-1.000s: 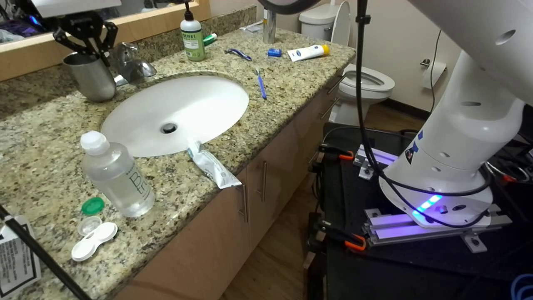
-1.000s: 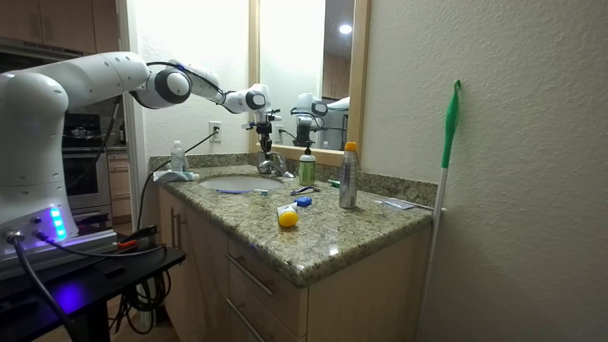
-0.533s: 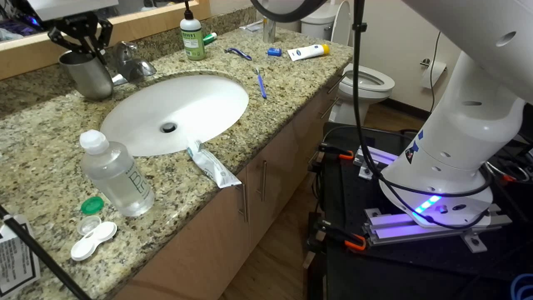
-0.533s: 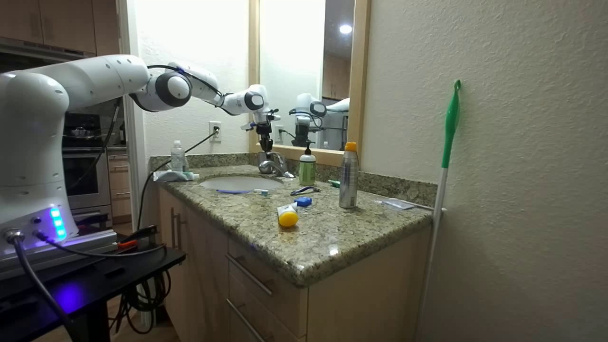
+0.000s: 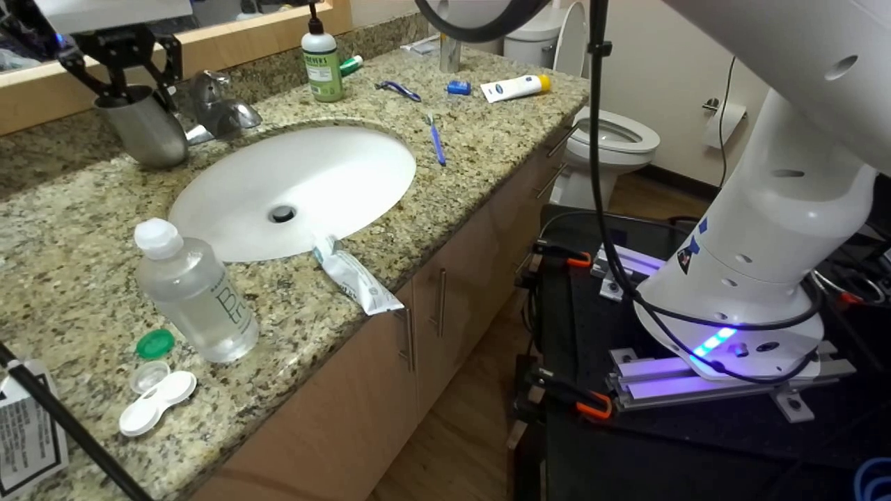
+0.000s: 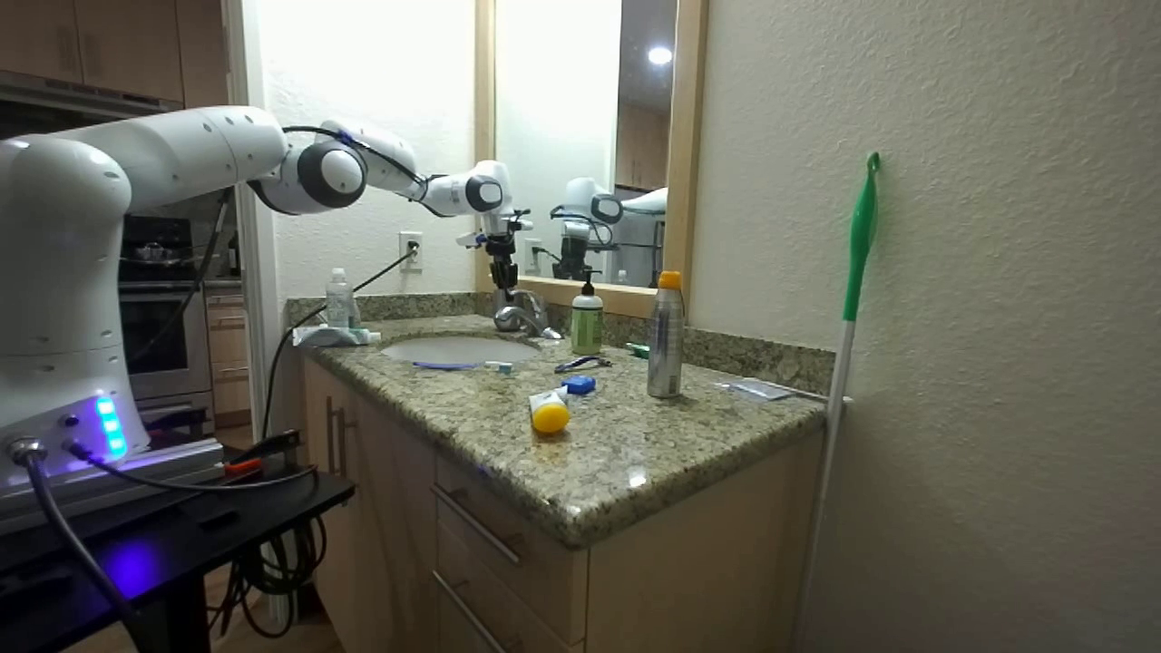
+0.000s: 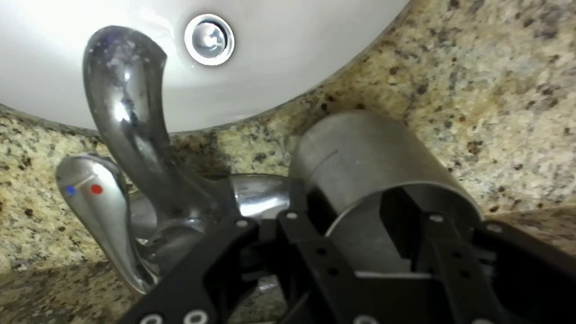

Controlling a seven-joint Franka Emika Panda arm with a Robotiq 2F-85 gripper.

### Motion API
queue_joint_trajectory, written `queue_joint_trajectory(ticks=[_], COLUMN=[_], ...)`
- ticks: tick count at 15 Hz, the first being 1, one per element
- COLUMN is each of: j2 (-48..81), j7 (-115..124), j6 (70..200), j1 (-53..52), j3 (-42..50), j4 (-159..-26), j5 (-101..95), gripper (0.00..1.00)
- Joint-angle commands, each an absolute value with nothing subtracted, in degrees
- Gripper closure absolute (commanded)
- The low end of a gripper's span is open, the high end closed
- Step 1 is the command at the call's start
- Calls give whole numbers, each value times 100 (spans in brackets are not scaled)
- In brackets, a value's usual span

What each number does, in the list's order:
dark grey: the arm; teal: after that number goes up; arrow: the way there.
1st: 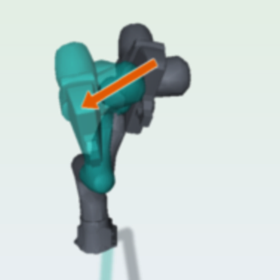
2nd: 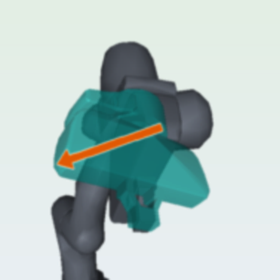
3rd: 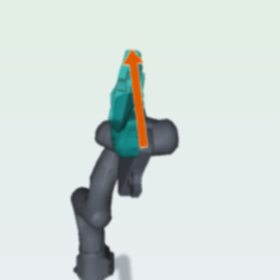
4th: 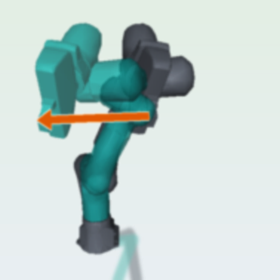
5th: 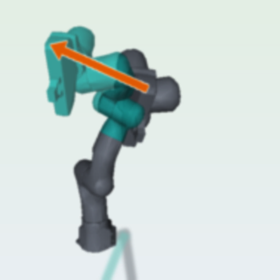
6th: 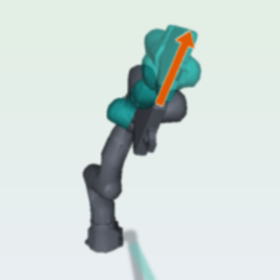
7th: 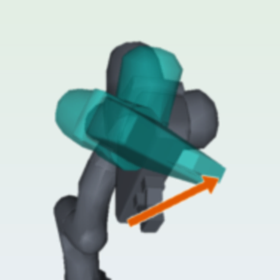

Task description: Put the silver cup on the left side of the faucet

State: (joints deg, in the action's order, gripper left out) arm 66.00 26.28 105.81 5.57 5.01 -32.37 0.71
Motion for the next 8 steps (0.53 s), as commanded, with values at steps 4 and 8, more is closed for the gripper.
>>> queue_joint_trajectory(ticks=[4, 8], j2=[6081, 5996], j7=[2613, 2451], j6=[10195, 9429], j1=[485, 440], j3=[159, 69], j4=[-2870, -2051], j5=[338, 404], gripper=[2, 0])
